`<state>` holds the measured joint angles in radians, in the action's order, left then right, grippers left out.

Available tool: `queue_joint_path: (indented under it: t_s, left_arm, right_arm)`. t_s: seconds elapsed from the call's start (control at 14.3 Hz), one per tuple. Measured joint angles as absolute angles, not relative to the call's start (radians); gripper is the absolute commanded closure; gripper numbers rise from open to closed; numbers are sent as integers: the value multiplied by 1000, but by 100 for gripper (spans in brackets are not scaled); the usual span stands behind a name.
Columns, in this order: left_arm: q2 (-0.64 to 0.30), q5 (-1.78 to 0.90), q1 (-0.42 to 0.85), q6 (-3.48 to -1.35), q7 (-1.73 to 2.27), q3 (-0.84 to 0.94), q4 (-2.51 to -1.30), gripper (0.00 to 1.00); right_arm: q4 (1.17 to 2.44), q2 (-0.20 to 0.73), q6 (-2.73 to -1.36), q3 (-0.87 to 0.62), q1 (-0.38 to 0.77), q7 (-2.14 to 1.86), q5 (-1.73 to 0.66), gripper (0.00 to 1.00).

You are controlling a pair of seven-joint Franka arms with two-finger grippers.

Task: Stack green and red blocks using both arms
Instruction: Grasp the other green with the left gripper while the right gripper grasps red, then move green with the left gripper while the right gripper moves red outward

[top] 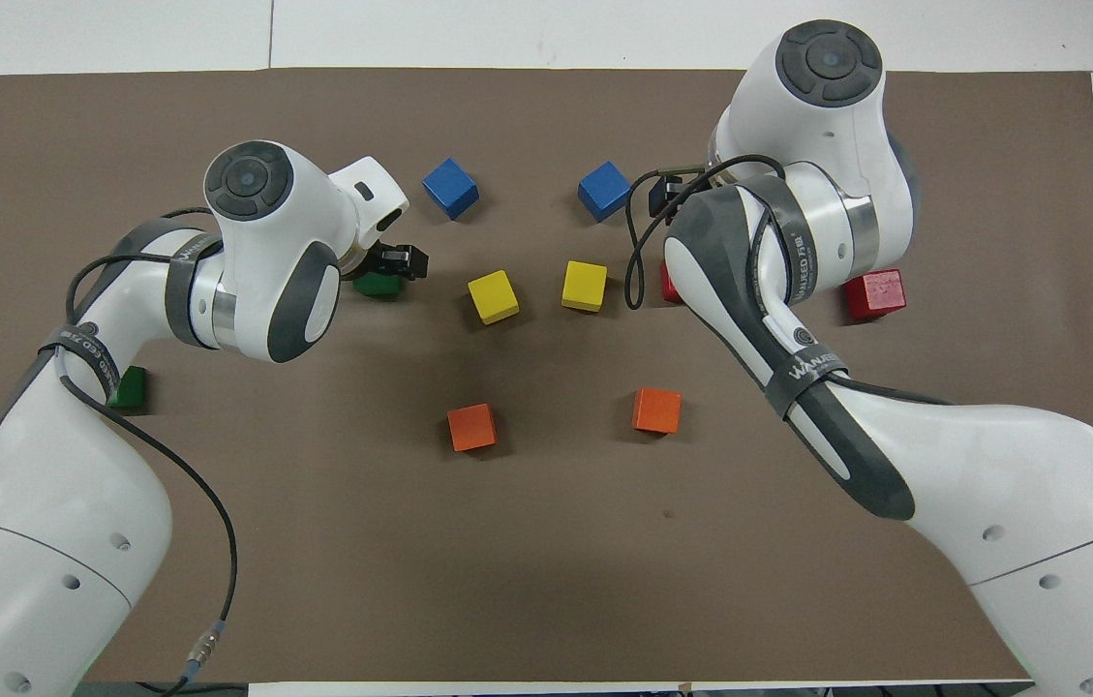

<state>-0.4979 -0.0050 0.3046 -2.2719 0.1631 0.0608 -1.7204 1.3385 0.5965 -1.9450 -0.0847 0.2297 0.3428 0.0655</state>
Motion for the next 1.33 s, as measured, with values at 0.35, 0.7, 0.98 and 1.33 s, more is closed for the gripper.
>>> queue_joint_path:
  t_s: [0.35, 0.7, 0.98, 1.33]
  left_arm:
    - [-498, 16, 306, -2282, 173, 58, -1731, 100]
    - [-495, 41, 305, -2234, 186, 46, -1694, 100]
    - [-411, 33, 240, -2075, 196, 37, -1637, 100]
    - [-207, 22, 66, -1851, 33, 34, -1664, 100]
  right_arm:
    - [1415, 605, -2025, -85, 231, 343, 65, 0]
    - [1508, 589, -2113, -88, 234, 343, 65, 0]
    - [1578, 565, -2160, -92, 243, 344, 65, 1]
    - [1619, 544, -2167, -92, 259, 356, 65, 92]
